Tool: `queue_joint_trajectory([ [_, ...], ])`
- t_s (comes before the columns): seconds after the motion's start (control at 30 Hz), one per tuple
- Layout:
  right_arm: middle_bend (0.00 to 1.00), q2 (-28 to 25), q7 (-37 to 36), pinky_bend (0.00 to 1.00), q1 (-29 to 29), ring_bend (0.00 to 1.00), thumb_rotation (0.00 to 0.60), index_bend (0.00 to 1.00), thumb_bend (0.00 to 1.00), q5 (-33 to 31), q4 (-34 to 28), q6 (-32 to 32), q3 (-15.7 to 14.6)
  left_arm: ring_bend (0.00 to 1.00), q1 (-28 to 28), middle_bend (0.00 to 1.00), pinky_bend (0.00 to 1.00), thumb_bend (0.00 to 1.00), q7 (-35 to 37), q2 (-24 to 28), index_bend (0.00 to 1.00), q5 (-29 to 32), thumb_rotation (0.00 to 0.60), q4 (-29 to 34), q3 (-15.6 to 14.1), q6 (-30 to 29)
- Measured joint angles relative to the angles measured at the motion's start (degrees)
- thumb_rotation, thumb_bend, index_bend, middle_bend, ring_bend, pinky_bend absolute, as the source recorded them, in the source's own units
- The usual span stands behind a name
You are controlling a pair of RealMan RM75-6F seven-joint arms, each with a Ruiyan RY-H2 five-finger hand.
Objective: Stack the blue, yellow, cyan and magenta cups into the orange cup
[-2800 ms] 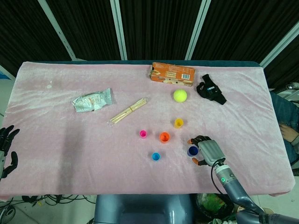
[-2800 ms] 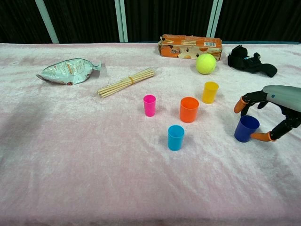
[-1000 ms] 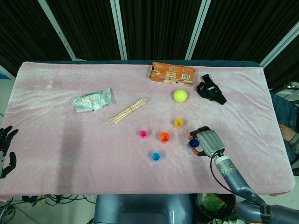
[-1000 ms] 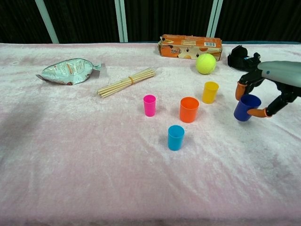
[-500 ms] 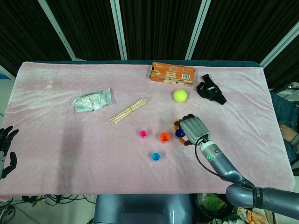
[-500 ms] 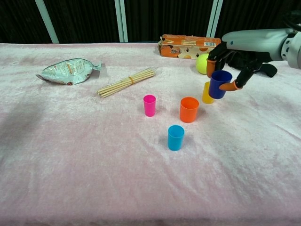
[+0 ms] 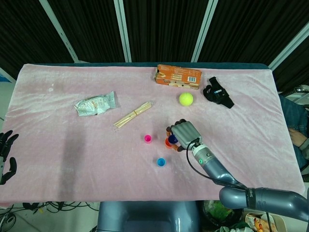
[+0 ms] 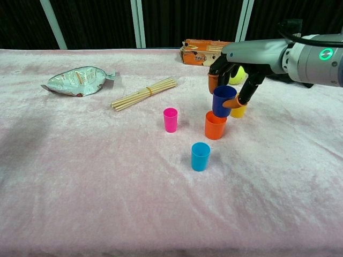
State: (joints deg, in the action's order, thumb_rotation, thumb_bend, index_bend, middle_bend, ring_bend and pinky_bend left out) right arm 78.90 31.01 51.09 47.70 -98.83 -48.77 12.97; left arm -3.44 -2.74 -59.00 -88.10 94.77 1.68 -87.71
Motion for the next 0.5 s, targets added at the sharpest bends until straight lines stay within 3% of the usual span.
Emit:
queue_joint_trajectory([
  [0.5,0.49,2.13,-0.88,0.21,2.28,0.29,0.600,0.51,0.33,-0.63,2.36,-0.28,-2.13,0.00,0.01,0.04,0.01,0.71,-1.52,-0.09,0.09,0.13,0.600,-0.28,0.01,0.02],
])
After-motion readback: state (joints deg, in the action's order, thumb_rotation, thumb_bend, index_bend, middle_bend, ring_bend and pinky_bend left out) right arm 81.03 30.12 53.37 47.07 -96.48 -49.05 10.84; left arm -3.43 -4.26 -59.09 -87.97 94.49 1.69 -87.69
